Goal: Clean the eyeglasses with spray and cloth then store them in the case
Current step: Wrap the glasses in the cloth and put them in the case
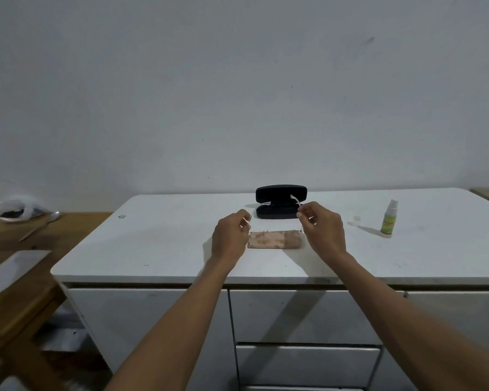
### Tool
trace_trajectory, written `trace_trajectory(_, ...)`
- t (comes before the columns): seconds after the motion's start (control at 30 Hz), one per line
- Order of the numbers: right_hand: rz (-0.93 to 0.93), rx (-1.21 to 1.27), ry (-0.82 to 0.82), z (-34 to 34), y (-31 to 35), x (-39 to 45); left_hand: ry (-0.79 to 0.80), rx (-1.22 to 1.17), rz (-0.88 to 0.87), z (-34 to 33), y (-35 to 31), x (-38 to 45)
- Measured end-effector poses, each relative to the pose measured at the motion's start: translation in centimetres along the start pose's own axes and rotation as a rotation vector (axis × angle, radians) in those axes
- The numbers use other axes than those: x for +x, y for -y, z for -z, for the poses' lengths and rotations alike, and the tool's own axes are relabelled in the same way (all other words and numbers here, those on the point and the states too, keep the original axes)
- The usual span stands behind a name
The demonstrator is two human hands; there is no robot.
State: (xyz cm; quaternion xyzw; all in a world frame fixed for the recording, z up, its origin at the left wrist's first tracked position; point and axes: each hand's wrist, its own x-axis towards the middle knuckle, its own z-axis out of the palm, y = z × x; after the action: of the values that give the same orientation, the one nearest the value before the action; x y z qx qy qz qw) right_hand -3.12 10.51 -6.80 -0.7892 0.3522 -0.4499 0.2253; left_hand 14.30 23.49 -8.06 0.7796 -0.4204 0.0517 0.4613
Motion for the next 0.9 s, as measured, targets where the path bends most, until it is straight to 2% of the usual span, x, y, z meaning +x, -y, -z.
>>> trace_trajectory(0.1, -0.01, 0.031, 0.038, 0.1, 0.2, 0.5, 0.044, 0.073, -0.058, 0.1, 0.2, 0.2)
trace_trajectory(0.2, -0.007, 0.069, 0.053, 0.1, 0.3, 1.0, 0.159, 0.181, -0.137, 0.0, 0.3, 0.5)
trace_trajectory(0.3, -0.013, 0.087, 0.09, 0.0, 0.3, 1.4, 0.256, 0.204, -0.137, -0.2, 0.5, 0.8)
trace_trajectory(0.37, 0.003, 0.066, 0.132, -0.1, 0.3, 1.6, 0.283, 0.111, -0.079, -0.5, 0.9, 1.1)
trace_trajectory(0.47, 0.056, -0.029, 0.208, -0.4, 0.6, 1.8, 0.327, -0.148, 0.054, -0.4, 1.5, 1.6)
trace_trajectory(0.6, 0.098, -0.184, 0.326, -1.1, 1.1, 2.2, 0.318, -0.4, 0.248, 0.3, 2.2, 2.4)
trace_trajectory(0.8, 0.197, -0.402, 0.52, -1.8, 2.1, 2.0, 0.35, -0.453, 0.29, 0.8, 2.2, 2.4)
trace_trajectory(0.9, 0.178, -0.381, 0.451, -2.0, 1.9, 2.1, 0.346, -0.468, 0.288, 1.0, 2.1, 2.4)
